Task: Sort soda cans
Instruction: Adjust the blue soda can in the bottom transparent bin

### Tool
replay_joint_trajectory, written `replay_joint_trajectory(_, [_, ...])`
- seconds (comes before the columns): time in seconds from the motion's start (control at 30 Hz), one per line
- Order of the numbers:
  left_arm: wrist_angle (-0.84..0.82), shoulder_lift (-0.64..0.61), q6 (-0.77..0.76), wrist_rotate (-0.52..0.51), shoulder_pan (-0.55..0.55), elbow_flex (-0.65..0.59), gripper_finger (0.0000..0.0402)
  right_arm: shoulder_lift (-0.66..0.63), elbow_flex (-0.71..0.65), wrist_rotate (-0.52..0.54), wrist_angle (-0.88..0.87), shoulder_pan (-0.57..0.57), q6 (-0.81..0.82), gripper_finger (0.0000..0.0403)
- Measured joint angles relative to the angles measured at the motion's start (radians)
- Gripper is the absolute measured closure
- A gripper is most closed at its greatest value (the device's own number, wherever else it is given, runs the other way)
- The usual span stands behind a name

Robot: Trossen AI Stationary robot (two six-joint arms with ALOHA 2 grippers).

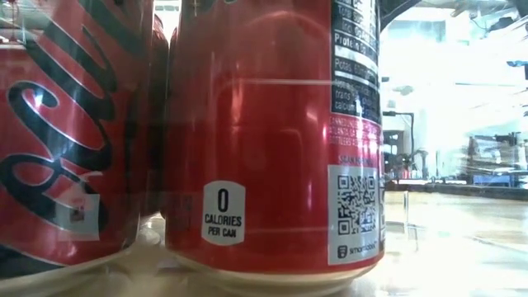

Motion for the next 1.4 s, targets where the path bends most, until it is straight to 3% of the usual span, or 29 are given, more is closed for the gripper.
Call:
replay_joint_trajectory(0.6, [-0.016,0.000,-0.004,0.000,-0.001,0.000,0.0401,0.133,0.037,0.013,0.029,-0.007,0.007,0.0402])
replay_joint_trajectory(1.4, [-0.016,0.000,-0.004,0.000,-0.001,0.000,0.0401,0.132,0.038,0.236,0.024,-0.013,-0.008,0.0403])
